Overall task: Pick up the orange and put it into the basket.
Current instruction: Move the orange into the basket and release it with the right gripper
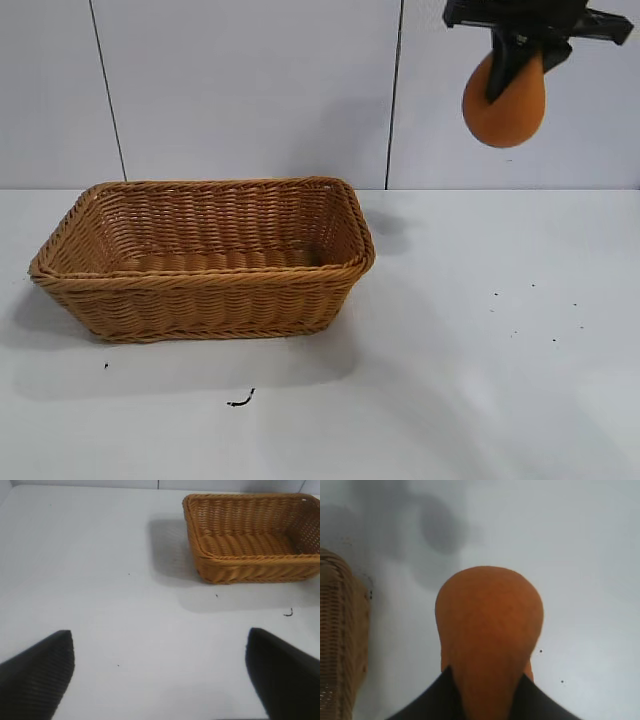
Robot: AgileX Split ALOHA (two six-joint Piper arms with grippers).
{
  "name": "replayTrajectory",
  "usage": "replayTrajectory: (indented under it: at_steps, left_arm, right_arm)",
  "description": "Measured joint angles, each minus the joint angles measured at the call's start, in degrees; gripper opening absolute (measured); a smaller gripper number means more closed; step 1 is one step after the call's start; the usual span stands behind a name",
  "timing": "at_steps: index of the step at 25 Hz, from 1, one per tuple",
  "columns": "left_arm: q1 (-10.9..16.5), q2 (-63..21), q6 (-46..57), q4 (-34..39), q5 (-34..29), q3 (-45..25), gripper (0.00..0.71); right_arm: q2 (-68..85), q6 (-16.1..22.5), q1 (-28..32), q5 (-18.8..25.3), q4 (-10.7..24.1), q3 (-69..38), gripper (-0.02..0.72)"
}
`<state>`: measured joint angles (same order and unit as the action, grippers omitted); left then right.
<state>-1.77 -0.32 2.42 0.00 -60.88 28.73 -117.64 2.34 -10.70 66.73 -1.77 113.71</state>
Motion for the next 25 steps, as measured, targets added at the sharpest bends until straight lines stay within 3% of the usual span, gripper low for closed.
replayTrajectory:
  at_steps: [6,16,25]
  left_arm:
    - [0.0,0.0,0.0,0.0,0.0,0.0,0.666]
    - [0.0,0.0,0.0,0.0,0.0,0.0,0.666]
    - [0.0,0.0,0.0,0.0,0.0,0.0,0.666]
  right_arm:
    - [-0.3,1.8,-7.7,-2.3,0.1,0.6,0.054]
    - [-4.3,3.0,-21.1,-10.4,-1.9,0.8,0.054]
    - [-14.5,4.3,-25.0,-18.9,-3.5,0.8,0.054]
